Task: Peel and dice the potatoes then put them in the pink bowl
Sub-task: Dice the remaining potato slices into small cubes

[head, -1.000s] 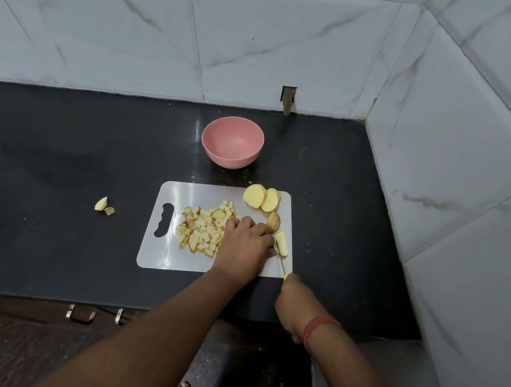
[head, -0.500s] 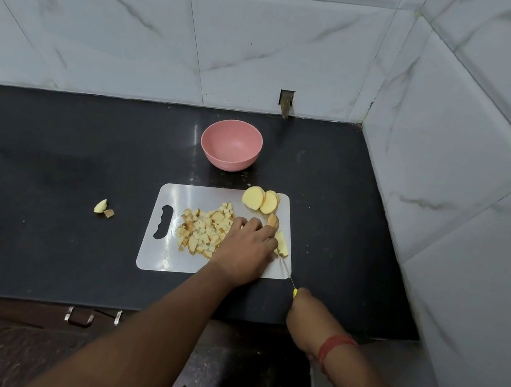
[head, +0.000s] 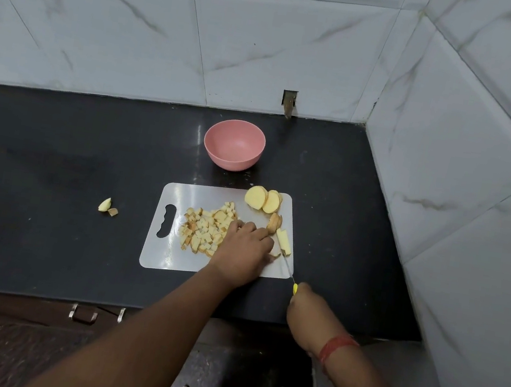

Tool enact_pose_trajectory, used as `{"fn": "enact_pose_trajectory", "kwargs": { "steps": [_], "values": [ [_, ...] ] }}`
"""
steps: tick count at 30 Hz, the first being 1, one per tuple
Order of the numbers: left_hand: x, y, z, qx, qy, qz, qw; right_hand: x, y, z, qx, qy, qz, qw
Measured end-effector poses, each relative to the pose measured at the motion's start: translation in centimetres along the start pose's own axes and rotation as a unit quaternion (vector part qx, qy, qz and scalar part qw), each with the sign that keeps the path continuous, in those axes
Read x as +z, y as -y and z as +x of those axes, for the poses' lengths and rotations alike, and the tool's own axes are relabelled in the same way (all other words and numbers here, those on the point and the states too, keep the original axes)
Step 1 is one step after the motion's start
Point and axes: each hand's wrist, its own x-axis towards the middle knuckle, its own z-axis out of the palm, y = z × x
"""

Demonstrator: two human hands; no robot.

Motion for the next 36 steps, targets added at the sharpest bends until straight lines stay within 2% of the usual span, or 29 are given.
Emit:
{"fn": "enact_pose_trajectory", "kwargs": {
  "steps": [17,27,36],
  "values": [
    [0.7,-0.3,-0.2,-0.045,-0.008,-0.005,0.999,0.2,0.9,-0.8,-0.025,0.063,-0.009,0.998],
    [1.8,0.6,-1.0,-0.061,-0.068,-0.036,0.995,-1.0,1.5,-1.3,-0.051,0.028,0.005,0.998],
    [1.4,0.4,-0.9,-0.077,-0.059,-0.028,0.995,-0.3,2.7,-0.1,-0.028,0.056,0.003,0.998]
  ]
}}
